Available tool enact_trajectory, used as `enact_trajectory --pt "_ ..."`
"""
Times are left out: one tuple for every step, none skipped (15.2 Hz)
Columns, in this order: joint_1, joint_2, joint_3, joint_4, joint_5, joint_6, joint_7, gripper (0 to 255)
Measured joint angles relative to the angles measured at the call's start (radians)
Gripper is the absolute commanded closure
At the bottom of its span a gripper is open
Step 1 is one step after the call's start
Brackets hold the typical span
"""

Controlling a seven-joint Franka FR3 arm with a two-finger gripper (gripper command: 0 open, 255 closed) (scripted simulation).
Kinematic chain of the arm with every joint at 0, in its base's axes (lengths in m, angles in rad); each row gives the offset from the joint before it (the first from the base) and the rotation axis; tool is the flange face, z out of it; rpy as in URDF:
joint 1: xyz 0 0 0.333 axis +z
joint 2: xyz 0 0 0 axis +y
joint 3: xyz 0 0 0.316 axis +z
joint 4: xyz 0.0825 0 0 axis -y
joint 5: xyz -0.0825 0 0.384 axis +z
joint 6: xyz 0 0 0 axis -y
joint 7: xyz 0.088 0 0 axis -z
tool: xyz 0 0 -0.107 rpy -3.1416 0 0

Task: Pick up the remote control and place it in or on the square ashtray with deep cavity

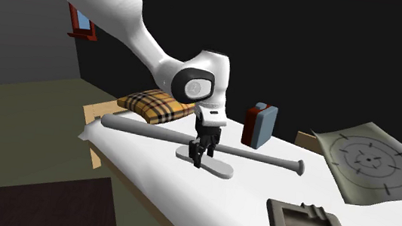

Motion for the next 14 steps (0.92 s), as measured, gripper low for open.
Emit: enact_trajectory --pt "-0.002 -0.008 0.002 0.002 0.004 -0.01 -0.003 255" --pt "-0.003 -0.02 0.004 0.003 0.01 -0.022 -0.006 255" --pt "-0.005 -0.03 0.006 0.005 0.015 -0.033 -0.009 255" --pt "-0.006 -0.04 0.008 0.009 0.021 -0.046 -0.013 255" --pt "-0.008 -0.049 0.01 0.012 0.026 -0.058 -0.017 255" --pt "-0.009 -0.058 0.011 0.012 0.029 -0.066 -0.018 255" --pt "-0.016 -0.056 0.008 0.026 0.031 -0.078 -0.031 255" --pt "-0.021 -0.042 0.002 0.044 0.027 -0.083 -0.041 255" --pt "-0.03 -0.03 -0.004 0.065 0.025 -0.092 -0.055 255" --pt "-0.039 -0.011 -0.013 0.089 0.021 -0.098 -0.072 255" --pt "-0.05 0.002 -0.021 0.112 0.019 -0.109 -0.091 255" --pt "-0.06 0.018 -0.028 0.143 0.018 -0.124 -0.109 255" --pt "-0.07 0.033 -0.035 0.171 0.016 -0.137 -0.127 255" --pt "-0.079 0.055 -0.042 0.204 0.012 -0.149 -0.144 255"
